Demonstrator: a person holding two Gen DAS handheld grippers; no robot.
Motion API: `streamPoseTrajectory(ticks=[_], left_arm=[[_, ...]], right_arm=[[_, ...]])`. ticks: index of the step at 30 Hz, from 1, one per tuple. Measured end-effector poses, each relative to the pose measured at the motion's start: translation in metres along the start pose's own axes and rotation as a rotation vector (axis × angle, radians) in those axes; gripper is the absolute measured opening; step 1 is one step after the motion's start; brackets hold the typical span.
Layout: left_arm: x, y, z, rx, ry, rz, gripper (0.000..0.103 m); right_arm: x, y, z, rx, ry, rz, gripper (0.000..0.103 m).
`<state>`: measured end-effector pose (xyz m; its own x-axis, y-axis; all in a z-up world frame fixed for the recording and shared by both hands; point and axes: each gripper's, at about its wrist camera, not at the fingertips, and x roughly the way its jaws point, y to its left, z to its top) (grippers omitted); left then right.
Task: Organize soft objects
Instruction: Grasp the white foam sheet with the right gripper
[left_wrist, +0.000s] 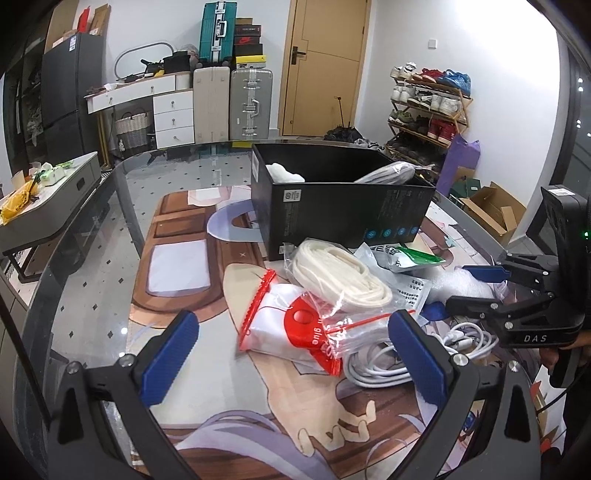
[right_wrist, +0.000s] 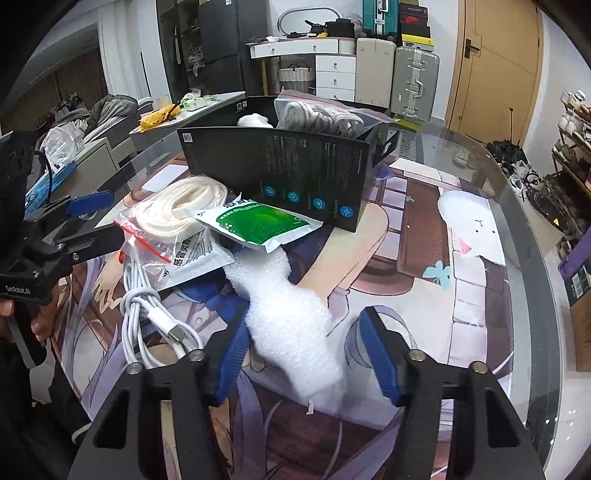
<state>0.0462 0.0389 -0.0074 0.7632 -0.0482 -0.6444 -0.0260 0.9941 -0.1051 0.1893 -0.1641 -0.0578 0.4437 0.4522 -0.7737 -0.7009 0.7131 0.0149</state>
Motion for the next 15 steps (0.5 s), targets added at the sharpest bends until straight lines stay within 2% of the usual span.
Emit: streamPoseTrajectory(ticks=[3,8,15], left_arm=[[0.000,-0.002,0.000,0.004,0.003,0.000,0.103],[-0.002,-0.004,0.000,-0.003,0.007,0.001,0.103],[-0.008,-0.018,-0.003,0.037,0.003,-0.003,0.103]], right_arm=[[-0.003,0.002,-0.004,-0.018,-0.001,0.003,0.044],[-0.009,-0.001,-0.009,-0.013,-0.006,-0.003,0.043],[-0.024,-0.007,-0.018,0.003,-0.024,-0.014,0.042]])
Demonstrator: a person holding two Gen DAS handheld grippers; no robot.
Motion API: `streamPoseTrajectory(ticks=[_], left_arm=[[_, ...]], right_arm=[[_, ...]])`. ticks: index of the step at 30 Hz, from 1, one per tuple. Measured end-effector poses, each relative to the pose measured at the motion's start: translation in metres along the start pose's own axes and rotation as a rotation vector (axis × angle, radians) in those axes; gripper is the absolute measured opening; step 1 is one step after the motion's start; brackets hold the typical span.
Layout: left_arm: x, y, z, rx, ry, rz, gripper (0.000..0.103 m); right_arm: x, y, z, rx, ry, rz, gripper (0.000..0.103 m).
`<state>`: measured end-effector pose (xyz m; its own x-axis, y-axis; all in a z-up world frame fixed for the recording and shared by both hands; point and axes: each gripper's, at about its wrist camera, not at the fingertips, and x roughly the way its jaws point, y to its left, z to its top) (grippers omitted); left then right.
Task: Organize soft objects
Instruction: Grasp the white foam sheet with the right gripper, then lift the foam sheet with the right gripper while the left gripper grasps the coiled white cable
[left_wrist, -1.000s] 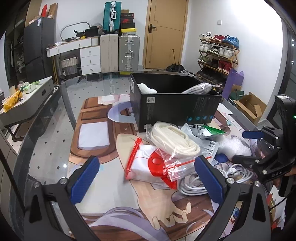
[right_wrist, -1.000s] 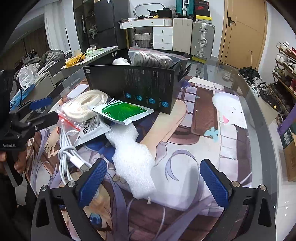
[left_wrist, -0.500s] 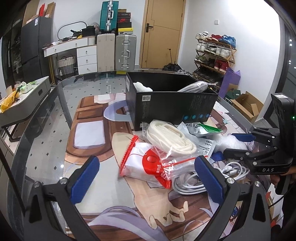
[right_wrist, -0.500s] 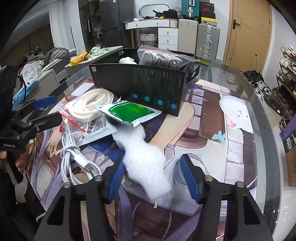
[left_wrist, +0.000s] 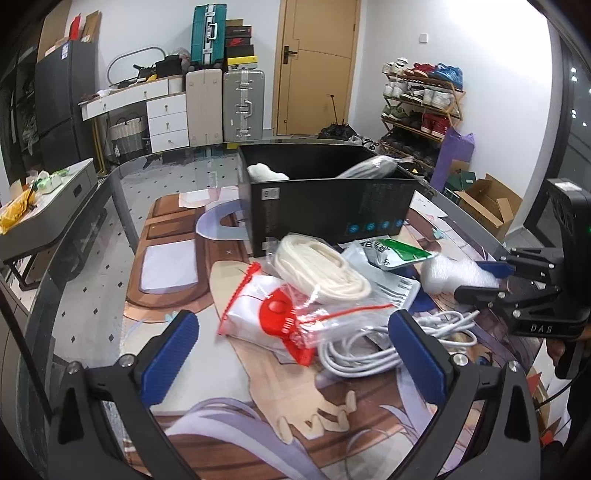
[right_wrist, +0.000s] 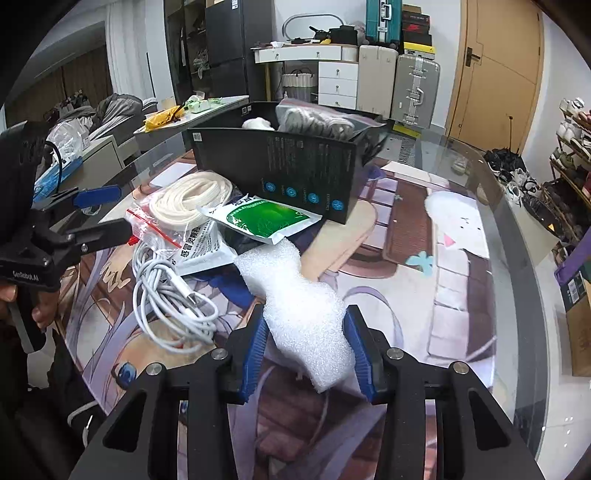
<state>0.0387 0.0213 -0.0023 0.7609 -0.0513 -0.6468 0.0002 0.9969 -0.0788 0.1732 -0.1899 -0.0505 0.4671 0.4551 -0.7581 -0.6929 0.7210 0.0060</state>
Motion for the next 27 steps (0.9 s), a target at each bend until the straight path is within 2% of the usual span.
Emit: streamPoseTrajectory(ticks=[9,15,20,27], left_arm=[[-0.004,-0.021,-0.004,0.036,0.028,-0.063,0.103],[-0.004,-0.036,-0.011,0.077,0.050,-0.098,0.103],[-0.005,-0.048,-0.015,0.121,0.061,-0.162,0.103],[0.001,-0.059,-0.017,0.125,0.101,-0.255,0.103]], right_arm=[[-0.032,-0.018,-0.003,0.062,-0.069,-0.006,0.042],[-0.038,-0.020,-0.001,0.073,-0.091,0.007,0.042],[-0.039,-0.020,0.000,0.078,-0.094,0.013,0.042],[-0.038,-0.021,-0.002,0.081,-0.090,0.010,0.042]])
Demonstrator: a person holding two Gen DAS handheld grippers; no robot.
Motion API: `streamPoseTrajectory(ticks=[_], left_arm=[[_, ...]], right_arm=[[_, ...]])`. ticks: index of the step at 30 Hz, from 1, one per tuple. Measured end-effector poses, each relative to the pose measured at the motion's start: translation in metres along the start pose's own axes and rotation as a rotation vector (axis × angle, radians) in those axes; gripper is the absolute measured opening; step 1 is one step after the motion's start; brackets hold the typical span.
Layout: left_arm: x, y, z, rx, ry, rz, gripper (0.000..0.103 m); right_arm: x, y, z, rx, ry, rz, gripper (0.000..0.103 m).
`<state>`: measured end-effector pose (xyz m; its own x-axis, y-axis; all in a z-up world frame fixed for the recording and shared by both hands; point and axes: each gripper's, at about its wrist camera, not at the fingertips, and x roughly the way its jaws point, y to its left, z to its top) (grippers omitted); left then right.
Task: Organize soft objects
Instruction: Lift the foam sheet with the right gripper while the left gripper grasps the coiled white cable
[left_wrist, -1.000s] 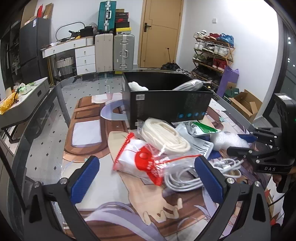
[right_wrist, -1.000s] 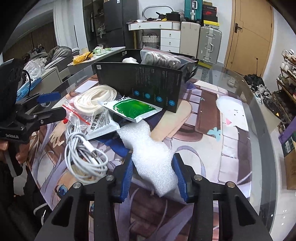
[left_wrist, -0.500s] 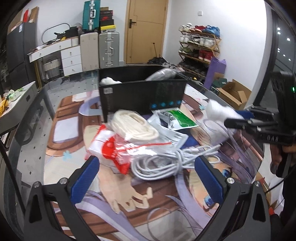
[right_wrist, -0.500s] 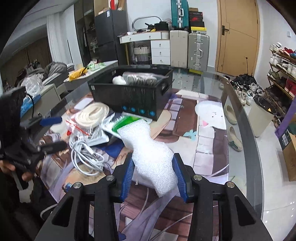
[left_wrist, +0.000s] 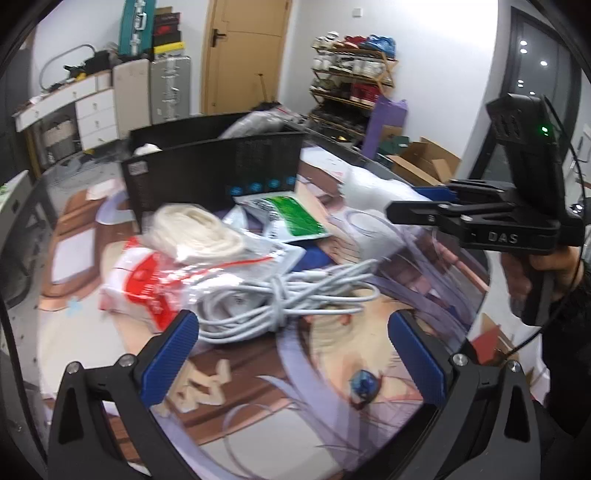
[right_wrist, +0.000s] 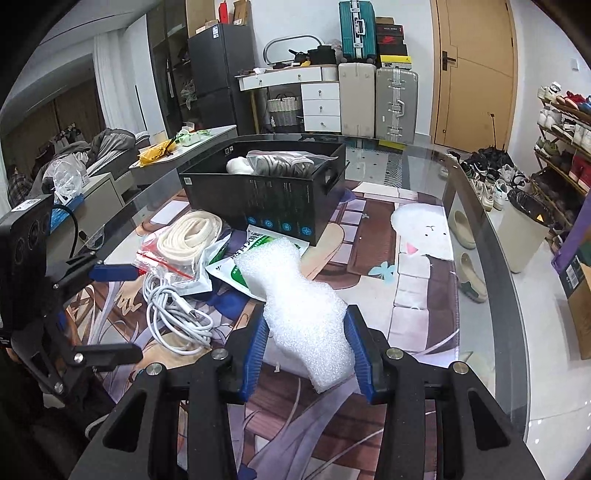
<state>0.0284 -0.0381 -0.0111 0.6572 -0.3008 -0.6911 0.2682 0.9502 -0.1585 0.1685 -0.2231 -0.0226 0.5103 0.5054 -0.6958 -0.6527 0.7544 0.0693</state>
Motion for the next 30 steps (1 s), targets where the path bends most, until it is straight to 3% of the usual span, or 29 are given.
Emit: streamPoseTrajectory(ticks=[10,20,23,30], left_arm=[[0.010,0.011,0.003,-0.042,0.026,0.072,0.103],[0.018,0.019,0.008,-0.092,0.039,0.014,0.103],[0.017,0.015,0.007,-0.076,0.043,-0.034,0.103],[0.019,0.002,0.007,-0.035,0.057,-0.050,0.103]], right_arm=[[0.001,-0.002,-0.001,0.007,0.003,0.003,0.042],[0.003,-0.003,-0.003,0.010,0.012,0.010,0.042],[0.004,-0.004,-0.004,0.012,0.015,0.008,0.042],[0.005,-0.005,-0.005,0.016,0.018,0.006,0.042]])
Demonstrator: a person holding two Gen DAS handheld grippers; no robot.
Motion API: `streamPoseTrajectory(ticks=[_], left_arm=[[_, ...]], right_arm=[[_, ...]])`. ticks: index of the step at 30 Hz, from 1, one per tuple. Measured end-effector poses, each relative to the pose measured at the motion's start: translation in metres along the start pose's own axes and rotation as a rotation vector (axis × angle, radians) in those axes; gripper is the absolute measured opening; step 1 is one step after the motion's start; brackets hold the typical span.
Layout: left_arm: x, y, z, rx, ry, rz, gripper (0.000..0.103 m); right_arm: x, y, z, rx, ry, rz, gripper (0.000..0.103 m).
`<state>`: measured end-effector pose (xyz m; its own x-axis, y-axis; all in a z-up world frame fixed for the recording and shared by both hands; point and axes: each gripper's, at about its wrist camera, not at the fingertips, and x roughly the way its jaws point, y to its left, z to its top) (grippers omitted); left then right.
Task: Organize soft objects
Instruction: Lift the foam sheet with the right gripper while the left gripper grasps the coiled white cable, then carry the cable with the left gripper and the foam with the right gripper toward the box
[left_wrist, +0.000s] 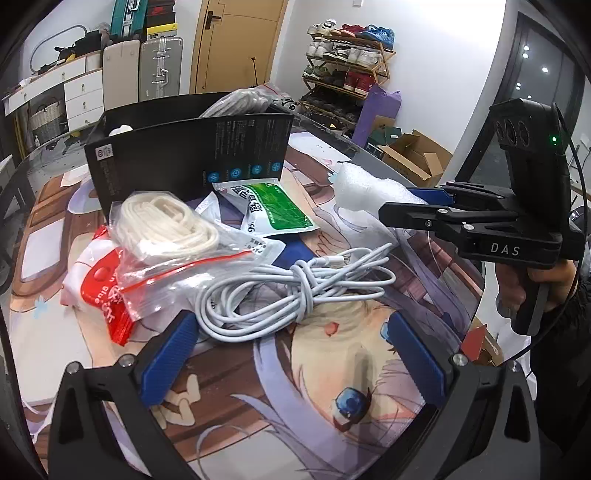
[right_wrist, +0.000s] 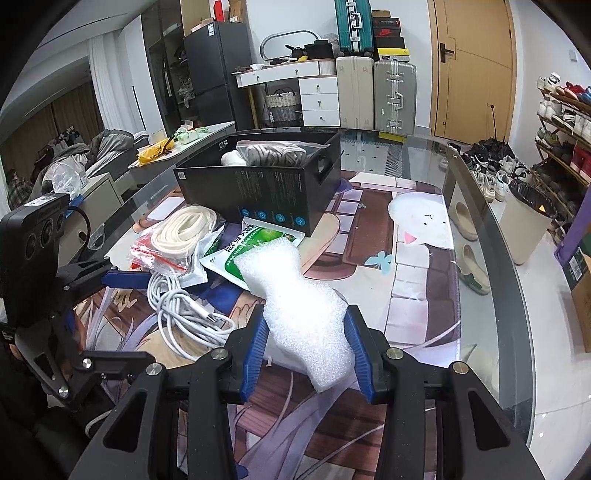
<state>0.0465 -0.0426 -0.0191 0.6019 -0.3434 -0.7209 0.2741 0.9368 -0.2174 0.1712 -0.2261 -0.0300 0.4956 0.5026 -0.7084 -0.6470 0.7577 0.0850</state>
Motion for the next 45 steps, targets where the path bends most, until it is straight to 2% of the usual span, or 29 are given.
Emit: streamPoseTrajectory(ticks=[2,6,12,18,20,32,45], left_arm=[[0.001,0.000,0.001,-0.007,0.000,0.018,0.103],[0.009,-0.005,0.006,0.001,0.016,0.100,0.103],[0.017,-0.007,0.012,0.001,0.027,0.137,0.101],[0.015,-0.009,0.010,0.030,0.002,0.149,0.078],[0.013,-0.008,0.009,0.026,-0.007,0.141,0.065],[-0.003,-0.001,0.001,0.012,-0.044,0.069,0.063],[-0.024,0.003,-0.005,-0.004,-0.067,0.060,0.062]], right_arm=[[0.000,-0.001,0.000,0.000,0.001,0.000,0.042],[0.001,-0.001,-0.001,0.001,0.002,0.002,0.042],[0.001,0.000,-0.001,0.001,0.003,0.004,0.042],[0.002,0.000,-0.002,0.002,0.004,0.003,0.042],[0.002,0.000,-0.001,0.000,0.005,0.002,0.042],[-0.001,0.001,0.000,-0.003,-0.006,-0.005,0.042],[-0.008,0.008,0.004,-0.019,-0.026,-0.003,0.042]])
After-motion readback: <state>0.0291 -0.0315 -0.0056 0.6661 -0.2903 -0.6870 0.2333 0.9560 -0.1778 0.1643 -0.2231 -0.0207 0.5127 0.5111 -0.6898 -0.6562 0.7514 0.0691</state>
